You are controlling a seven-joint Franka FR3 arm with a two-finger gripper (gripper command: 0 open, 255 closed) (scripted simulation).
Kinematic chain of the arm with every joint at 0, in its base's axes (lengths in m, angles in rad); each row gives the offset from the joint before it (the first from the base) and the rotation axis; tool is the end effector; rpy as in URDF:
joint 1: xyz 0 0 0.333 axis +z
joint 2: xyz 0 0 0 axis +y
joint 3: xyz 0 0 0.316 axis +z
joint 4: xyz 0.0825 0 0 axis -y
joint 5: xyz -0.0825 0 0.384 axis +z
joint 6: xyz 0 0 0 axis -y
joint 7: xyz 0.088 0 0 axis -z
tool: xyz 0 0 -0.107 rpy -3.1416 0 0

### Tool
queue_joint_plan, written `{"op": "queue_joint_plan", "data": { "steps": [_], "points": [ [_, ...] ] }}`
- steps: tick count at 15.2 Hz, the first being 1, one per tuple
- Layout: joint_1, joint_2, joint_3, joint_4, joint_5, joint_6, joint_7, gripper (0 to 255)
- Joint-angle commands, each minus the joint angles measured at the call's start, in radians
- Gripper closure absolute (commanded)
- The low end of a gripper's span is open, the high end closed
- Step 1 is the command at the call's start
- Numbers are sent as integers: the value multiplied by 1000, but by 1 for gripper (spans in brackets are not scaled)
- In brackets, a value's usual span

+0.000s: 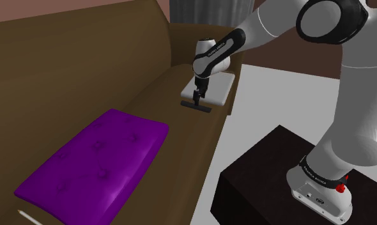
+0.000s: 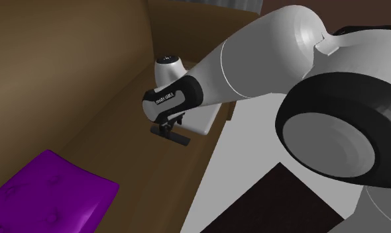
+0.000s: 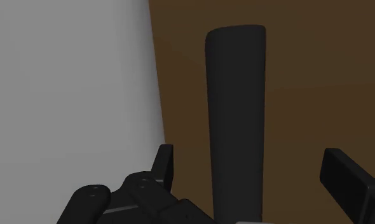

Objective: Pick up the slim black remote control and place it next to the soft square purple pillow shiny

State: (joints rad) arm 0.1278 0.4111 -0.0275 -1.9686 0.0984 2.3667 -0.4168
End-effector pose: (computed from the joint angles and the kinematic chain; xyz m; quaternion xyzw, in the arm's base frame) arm 0.6101 0.0632 0.2608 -0.9745 -0.2223 0.0017 0.0293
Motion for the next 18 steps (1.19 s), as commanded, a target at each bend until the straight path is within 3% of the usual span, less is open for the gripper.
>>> {"op": "queue_joint_plan", "data": {
  "steps": [1, 6, 13, 14, 18],
  "points": [
    [1, 21, 3, 0, 2, 22, -3, 0],
    [1, 65, 6, -4, 7, 69, -6, 0],
    [1, 65, 6, -4, 7, 69, -6, 0],
    [-1, 66, 5, 5, 6, 62, -7, 255],
    [1, 52, 6, -14, 7, 66, -6, 255]
  ]
}}
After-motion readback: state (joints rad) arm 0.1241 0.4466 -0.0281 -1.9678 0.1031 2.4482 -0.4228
